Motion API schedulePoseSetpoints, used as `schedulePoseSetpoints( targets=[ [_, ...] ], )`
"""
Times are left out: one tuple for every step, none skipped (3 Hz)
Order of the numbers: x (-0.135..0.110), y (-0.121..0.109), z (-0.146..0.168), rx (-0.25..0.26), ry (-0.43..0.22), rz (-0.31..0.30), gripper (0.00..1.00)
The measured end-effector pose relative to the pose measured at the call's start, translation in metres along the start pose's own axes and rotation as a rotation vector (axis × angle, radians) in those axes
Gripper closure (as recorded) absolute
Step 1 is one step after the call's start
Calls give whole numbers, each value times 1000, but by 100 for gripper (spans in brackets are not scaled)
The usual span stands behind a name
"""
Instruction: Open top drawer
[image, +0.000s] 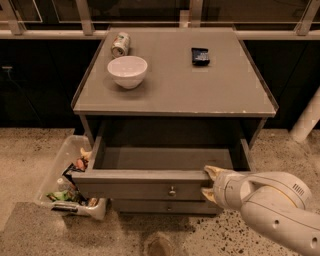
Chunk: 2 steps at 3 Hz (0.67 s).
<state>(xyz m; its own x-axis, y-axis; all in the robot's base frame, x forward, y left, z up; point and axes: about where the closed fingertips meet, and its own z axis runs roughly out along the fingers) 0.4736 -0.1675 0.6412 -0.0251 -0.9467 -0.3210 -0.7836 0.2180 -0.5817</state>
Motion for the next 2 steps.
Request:
schedulePoseSetpoints(
  targets=[
    [0,0,0,0,0,0,100],
    [1,0,0,3,-2,6,100]
  ],
)
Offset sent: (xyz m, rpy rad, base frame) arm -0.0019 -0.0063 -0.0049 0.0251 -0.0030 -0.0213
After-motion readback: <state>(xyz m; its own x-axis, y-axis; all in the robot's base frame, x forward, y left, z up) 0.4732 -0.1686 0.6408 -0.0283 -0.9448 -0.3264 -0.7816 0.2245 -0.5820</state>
